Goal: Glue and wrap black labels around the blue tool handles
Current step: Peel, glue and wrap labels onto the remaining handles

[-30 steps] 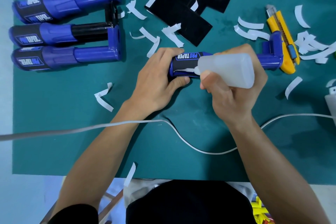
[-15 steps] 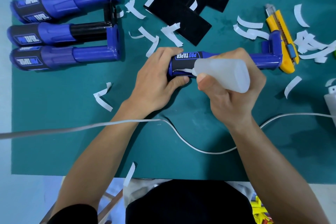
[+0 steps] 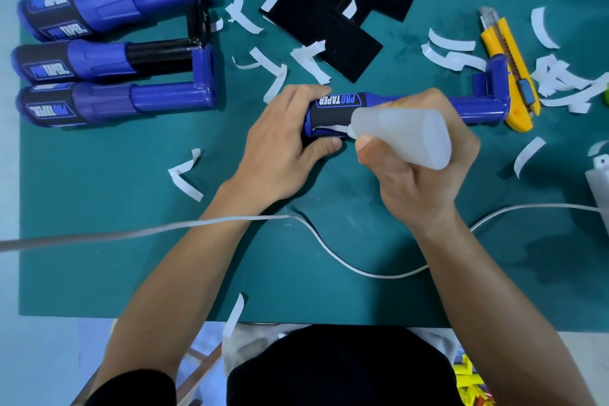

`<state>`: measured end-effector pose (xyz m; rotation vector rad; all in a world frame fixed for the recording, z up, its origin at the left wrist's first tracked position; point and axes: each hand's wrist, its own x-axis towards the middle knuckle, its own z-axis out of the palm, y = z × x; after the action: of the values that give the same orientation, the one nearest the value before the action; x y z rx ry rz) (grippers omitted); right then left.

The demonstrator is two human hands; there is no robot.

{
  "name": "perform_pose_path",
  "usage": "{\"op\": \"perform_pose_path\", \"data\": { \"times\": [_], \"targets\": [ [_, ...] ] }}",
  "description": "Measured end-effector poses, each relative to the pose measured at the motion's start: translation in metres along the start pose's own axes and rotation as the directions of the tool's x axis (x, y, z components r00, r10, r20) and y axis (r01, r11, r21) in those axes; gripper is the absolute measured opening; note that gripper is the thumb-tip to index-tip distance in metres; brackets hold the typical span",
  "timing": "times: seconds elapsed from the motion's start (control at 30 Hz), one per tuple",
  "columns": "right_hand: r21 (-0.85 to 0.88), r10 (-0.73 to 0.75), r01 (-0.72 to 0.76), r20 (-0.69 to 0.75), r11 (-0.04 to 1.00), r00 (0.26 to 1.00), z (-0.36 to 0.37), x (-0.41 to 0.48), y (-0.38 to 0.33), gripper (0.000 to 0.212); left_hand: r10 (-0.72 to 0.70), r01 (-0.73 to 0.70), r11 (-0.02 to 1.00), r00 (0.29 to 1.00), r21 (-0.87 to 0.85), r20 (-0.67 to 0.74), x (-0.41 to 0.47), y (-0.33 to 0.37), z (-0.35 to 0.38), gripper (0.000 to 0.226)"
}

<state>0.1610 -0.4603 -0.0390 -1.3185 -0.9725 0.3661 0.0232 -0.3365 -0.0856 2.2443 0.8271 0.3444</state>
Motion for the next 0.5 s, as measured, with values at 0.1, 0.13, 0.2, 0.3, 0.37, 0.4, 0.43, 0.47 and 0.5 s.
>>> {"op": "perform_pose_path", "data": {
  "times": [0.1,0.13,0.2,0.3,0.37,0.4,0.43,0.47,0.5],
  "targets": [
    [-0.001,0.015,-0.015,-0.003,1.000,1.000,0.0001,0.0001,-0.0010,0.015,0.001,-0.001,1.000,1.000,0.004,0.004,0.0002,-0.0010,-0.0001,0.057],
    [-0.009,0.018,-0.018,-0.008,1.000,1.000,-0.0001,0.0004,-0.0014,0.015,-0.003,0.003,1.000,1.000,0.003,0.005,0.0003,-0.0014,-0.0003,0.057],
    [-0.027,0.022,-0.023,-0.020,0.999,1.000,-0.0011,0.0010,-0.0017,0.015,-0.009,0.009,1.000,1.000,0.003,0.005,0.0008,-0.0020,-0.0002,0.058],
    [-0.038,0.018,-0.019,-0.031,0.999,0.999,-0.0022,0.0012,-0.0021,0.015,-0.004,0.004,1.000,1.000,0.006,-0.001,0.0009,-0.0027,0.0003,0.058],
    [-0.036,0.019,-0.020,-0.033,0.999,0.999,-0.0032,0.0010,-0.0023,0.014,0.001,0.000,1.000,1.000,0.005,-0.006,0.0007,-0.0031,0.0005,0.057],
    [-0.035,0.021,-0.022,-0.036,0.999,0.999,-0.0040,0.0010,-0.0023,0.014,0.000,0.000,1.000,1.000,0.005,-0.007,0.0006,-0.0033,0.0007,0.057],
    [-0.034,0.022,-0.023,-0.037,0.999,0.999,-0.0047,0.0011,-0.0026,0.014,-0.001,0.001,1.000,1.000,0.003,-0.008,0.0007,-0.0034,0.0007,0.057],
    [-0.034,0.019,-0.020,-0.036,0.999,0.999,-0.0052,0.0012,-0.0028,0.013,-0.001,0.001,1.000,1.000,0.002,-0.009,0.0007,-0.0035,0.0007,0.057],
    [-0.033,0.013,-0.014,-0.034,0.999,0.999,-0.0056,0.0012,-0.0029,0.013,0.000,0.000,1.000,1.000,0.001,-0.010,0.0008,-0.0036,0.0005,0.057]
  ]
}}
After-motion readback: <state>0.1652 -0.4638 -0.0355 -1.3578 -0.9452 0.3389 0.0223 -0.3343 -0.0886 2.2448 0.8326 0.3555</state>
